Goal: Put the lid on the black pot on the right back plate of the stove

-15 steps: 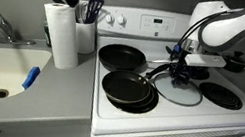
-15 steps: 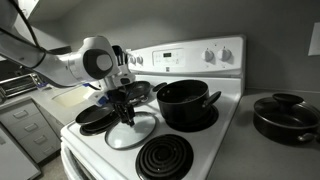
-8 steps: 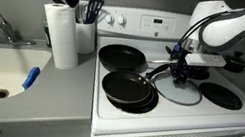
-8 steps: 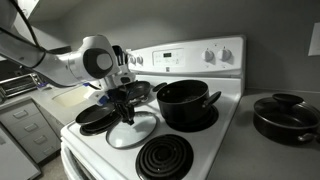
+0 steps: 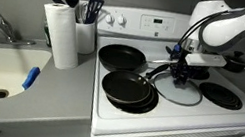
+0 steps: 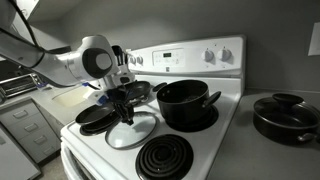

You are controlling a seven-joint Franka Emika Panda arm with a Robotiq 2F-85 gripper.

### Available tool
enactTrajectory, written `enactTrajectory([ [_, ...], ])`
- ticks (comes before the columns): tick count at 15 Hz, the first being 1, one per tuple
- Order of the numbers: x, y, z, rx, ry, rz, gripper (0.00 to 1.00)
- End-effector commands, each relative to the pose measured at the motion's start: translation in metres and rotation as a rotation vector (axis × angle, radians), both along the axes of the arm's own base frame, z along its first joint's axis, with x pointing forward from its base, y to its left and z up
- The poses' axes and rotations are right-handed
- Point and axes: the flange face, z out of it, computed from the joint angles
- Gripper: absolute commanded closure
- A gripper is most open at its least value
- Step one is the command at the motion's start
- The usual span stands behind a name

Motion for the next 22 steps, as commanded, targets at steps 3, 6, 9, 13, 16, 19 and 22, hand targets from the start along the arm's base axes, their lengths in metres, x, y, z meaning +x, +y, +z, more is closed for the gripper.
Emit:
enactTrajectory([
  [3,-0.017,0.010,0.018,-0.015,0.031,0.024,0.86],
  [6,-0.023,0.020,0.025,-0.025,0.055,0.039,0.86],
  [9,-0.031,0.031,0.033,-0.036,0.070,0.056,0.86],
  [13,-0.044,0.040,0.044,-0.054,0.126,0.074,0.86],
  [16,-0.053,0.036,0.052,-0.077,0.158,0.065,0.86],
  [19,-0.060,0.030,0.062,-0.095,0.173,0.045,0.86],
  [22,-0.068,0.024,0.072,-0.112,0.184,0.018,0.86],
])
